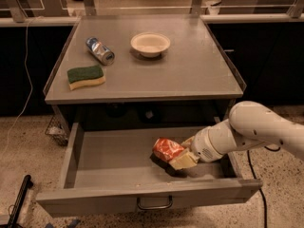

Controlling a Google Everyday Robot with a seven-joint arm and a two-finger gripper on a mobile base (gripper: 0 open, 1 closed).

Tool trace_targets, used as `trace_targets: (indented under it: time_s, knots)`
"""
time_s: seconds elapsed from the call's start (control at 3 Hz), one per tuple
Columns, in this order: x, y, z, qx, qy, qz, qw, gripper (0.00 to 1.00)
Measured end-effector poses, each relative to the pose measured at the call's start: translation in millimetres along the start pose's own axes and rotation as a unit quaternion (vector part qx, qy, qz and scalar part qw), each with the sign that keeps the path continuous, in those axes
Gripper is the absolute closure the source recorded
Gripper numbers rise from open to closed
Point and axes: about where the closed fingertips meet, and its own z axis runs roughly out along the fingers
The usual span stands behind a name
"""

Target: Place coke can into top drawer

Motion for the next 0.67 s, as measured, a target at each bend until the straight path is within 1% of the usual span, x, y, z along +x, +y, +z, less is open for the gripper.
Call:
trace_targets:
  time_s: [0.33, 0.67]
  knots:
    - [2.5, -9.3, 29.2, 0.002, 0.003, 0.008, 1.0, 1.0]
    - [1.3, -12.7, 42.7, 0.004, 0.004, 0.01, 0.9999, 1.0]
